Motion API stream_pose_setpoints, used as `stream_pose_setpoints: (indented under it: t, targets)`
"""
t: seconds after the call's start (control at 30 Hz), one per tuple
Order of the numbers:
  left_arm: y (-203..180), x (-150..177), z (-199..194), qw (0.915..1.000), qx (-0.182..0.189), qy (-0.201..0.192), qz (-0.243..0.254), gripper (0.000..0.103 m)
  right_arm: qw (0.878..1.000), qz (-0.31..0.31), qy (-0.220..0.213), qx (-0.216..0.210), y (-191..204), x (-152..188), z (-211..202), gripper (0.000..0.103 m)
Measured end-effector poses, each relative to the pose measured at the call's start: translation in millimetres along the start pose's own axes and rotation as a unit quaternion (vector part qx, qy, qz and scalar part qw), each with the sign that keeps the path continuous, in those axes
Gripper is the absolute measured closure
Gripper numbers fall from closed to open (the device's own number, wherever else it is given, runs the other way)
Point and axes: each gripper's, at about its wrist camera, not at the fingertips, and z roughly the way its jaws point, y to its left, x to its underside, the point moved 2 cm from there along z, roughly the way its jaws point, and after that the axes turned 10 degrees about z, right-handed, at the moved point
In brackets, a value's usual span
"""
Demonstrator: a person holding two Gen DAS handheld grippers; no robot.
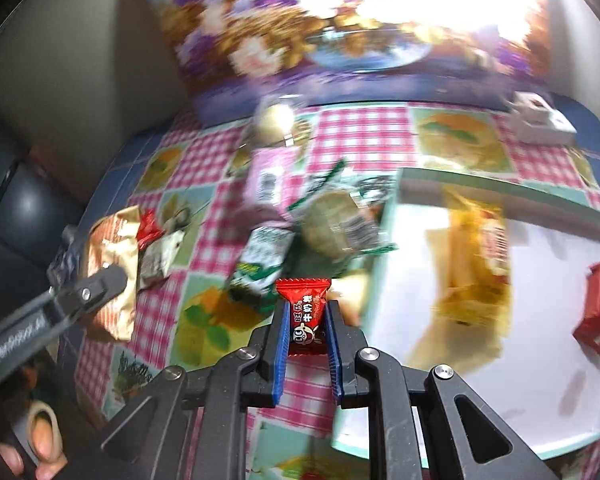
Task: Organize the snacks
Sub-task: 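Carry both items into the white tray and open both tools to release them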
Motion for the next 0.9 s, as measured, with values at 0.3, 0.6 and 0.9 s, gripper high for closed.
stream_pose_setpoints:
  t: [0.3,0.6,0.9]
  targets:
    - [-78.7,0.9,-2.2,0.9960,0.027,-0.003,0.085,0.065,0.994,0.093,-0.033,0.048,-66.6,-21.1,-31.5,0.084]
    - [-144.0,10.7,0.5,0.9892,0.047,0.011,0.139,0.065,0.978,0.180,-0.080,0.069,-133.2,-37.3,-74.0,0.084]
    - [-184.9,24.9,16.4,0.9811,0.046,0.037,0.184,0.065,0.972,0.212,-0.074,0.071,-158.8,-37.3,-77.9,0.084]
